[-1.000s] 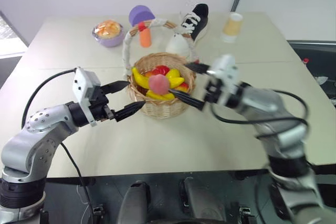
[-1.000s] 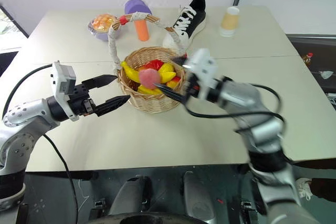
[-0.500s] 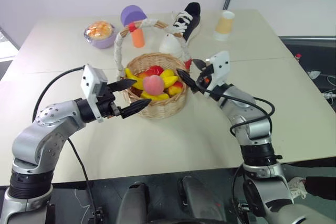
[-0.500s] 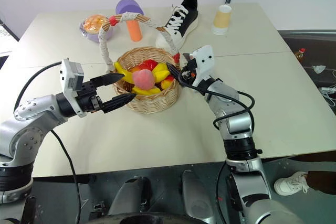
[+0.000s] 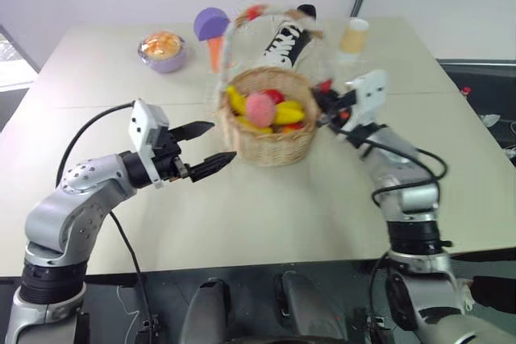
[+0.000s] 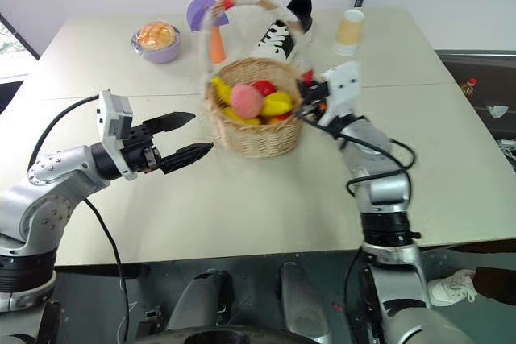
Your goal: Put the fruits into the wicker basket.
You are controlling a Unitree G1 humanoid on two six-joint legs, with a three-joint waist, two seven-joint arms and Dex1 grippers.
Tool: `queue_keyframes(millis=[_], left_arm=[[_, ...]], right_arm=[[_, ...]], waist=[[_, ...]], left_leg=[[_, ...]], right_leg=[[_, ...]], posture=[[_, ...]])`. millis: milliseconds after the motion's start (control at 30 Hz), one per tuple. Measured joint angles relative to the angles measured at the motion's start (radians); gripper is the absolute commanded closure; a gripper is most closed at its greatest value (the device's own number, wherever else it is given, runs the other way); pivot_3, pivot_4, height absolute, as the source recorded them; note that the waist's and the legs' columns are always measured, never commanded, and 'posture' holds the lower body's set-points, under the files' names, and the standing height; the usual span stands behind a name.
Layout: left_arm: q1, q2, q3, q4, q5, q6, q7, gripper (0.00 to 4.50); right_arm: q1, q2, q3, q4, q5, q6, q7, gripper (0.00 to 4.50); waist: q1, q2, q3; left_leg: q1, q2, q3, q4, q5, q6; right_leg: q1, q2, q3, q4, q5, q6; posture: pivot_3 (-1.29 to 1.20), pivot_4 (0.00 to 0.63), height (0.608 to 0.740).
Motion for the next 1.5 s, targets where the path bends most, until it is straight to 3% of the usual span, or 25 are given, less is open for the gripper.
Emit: queue_keyframes(millis=[167, 367, 600, 833, 967, 1067, 1233, 1367, 1500], left_arm=[[-0.058, -0.018, -0.042, 0.067, 0.028, -0.021, -0.033, 0.00], [-0.094, -0.042, -0.076, 0.109, 0.048, -0.043, -0.056, 0.00], [-0.096, -0.048, -0.078, 0.139, 0.072, -0.059, -0.065, 0.00], [-0.093, -0.047, -0.055, 0.182, 0.080, -0.056, -0.053, 0.00], [-0.039, -0.029, -0.005, 0.223, 0.094, -0.054, -0.022, 0.00], [0.028, -0.013, 0.021, 0.263, 0.118, -0.060, -0.005, 0.00], [0.101, -0.014, 0.093, 0.300, 0.150, -0.101, 0.040, 0.00], [0.173, -0.017, 0.132, 0.299, 0.162, -0.134, 0.069, 0.00], [0.232, -0.029, 0.166, 0.271, 0.160, -0.140, 0.101, 0.00]], right_arm=[[0.029, -0.155, -0.196, 0.054, -0.040, -0.010, -0.093, 4.49], [0.030, -0.180, -0.304, 0.240, -0.067, -0.048, -0.206, 4.49], [0.051, -0.182, -0.308, 0.229, -0.055, -0.081, -0.204, 1.13], [0.216, -0.254, -0.375, 0.061, -0.021, -0.036, -0.153, 1.13], [0.395, -0.277, -0.400, -0.078, 0.067, -0.003, -0.003, 1.13], [0.471, -0.277, -0.347, -0.152, 0.133, 0.010, 0.121, 1.13], [0.446, -0.260, -0.157, -0.266, 0.192, 0.021, 0.250, 1.13], [0.340, -0.204, 0.012, -0.230, 0.161, 0.023, 0.270, 1.13], [0.263, -0.171, 0.075, -0.140, 0.134, -0.005, 0.284, 1.13]], waist=[[0.005, 0.000, 0.000], [-0.017, 0.001, 0.000], [-0.015, 0.004, 0.001], [-0.002, 0.004, 0.001], [-0.014, 0.004, 0.000], [-0.026, 0.005, 0.001], [-0.030, 0.004, 0.000], [-0.023, 0.004, 0.001], [-0.007, 0.003, 0.001]], left_leg=[[0.001, 0.000, 0.001, 0.000, 0.000, 0.000], [0.002, 0.001, 0.001, -0.001, 0.000, 0.000], [0.002, 0.001, 0.001, -0.001, 0.000, 0.000], [0.001, 0.000, 0.001, 0.000, 0.000, 0.000], [0.003, 0.002, 0.001, -0.001, 0.000, 0.001], [0.004, 0.002, 0.001, -0.001, 0.000, 0.001], [0.004, 0.002, 0.000, 0.000, 0.000, 0.001], [0.003, 0.002, 0.000, 0.000, 0.000, 0.001], [0.002, 0.001, 0.000, 0.000, 0.000, 0.001]], right_leg=[[0.000, 0.002, 0.001, 0.000, 0.000, 0.000], [0.000, 0.004, 0.002, 0.001, 0.000, 0.000], [0.000, 0.003, 0.003, 0.001, 0.000, 0.000], [0.000, 0.003, 0.002, 0.000, 0.000, 0.000], [0.001, 0.004, 0.003, 0.000, -0.001, 0.000], [0.001, 0.005, 0.003, 0.001, -0.001, 0.000], [0.002, 0.005, 0.002, 0.001, -0.001, 0.000], [0.002, 0.003, 0.002, 0.000, -0.001, 0.000], [0.002, 0.001, 0.002, 0.000, 0.000, 0.000]], posture=[[0.00, 0.150, 0.740], [0.00, 0.150, 0.740], [0.00, 0.150, 0.740], [0.00, 0.150, 0.740], [0.00, 0.150, 0.740], [0.00, 0.150, 0.740], [0.00, 0.150, 0.740], [0.00, 0.150, 0.740], [0.00, 0.150, 0.740]])
